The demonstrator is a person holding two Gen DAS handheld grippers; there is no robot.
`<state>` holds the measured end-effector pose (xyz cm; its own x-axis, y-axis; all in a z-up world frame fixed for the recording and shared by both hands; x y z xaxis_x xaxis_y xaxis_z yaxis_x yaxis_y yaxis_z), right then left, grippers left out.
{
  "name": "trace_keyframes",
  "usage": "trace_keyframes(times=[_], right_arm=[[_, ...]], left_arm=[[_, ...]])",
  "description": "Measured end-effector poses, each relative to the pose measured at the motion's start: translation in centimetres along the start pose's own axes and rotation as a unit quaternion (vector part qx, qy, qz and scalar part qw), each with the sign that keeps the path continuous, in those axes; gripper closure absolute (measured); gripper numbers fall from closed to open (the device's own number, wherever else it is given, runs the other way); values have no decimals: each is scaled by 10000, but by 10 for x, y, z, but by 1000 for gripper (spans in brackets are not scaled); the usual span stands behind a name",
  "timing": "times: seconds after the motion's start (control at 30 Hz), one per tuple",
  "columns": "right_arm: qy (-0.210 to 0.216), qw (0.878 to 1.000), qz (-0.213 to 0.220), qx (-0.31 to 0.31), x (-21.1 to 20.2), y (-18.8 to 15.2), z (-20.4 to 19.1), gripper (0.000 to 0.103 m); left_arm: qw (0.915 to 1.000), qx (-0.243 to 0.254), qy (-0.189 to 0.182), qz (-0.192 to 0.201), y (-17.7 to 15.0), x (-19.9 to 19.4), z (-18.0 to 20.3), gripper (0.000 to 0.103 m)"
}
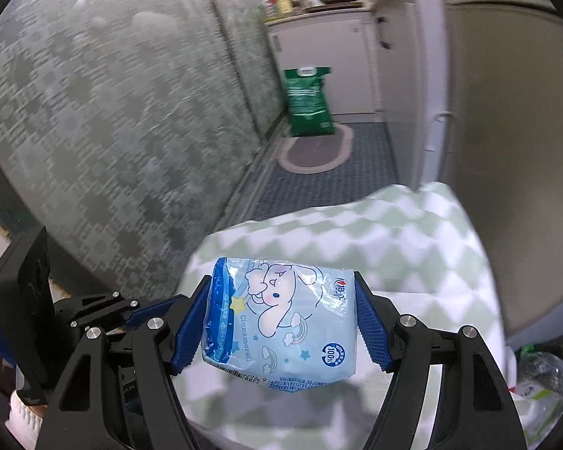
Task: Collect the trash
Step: 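Carry the packet and nut shell to the teal bin and open both tools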
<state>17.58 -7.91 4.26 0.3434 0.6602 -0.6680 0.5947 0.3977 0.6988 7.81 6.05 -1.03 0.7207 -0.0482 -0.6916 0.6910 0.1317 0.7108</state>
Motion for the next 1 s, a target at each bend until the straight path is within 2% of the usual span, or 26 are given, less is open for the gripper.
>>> trace_keyframes(times=[0.27,0.6,0.8,1.0], right_arm=[[476,9979,-140,-414,15,6,-66,31],[741,9942,-471,-624,42,4,-113,31],[959,9907,-671,-689,60,2,-141,31],[986,9880,-830,-845,74,-3,-161,31]], left_arm=[[9992,-217,278,-199,-28,-24,-43,81],[9959,4,542,-729,-81,-25,-68,81],[9958,-206,659,-599,-91,-41,-92,81],[9957,-498,754,-179,-88,-66,-114,92]])
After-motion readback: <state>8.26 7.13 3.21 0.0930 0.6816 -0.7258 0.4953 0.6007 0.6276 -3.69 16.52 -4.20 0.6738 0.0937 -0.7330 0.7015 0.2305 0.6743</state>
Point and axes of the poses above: each gripper's, at about its wrist camera, not at the fingertips, and x roughly the way its jaws point, z to its right, y to its top, the point moved 2 cm from there along x, roughly the way its jaws point
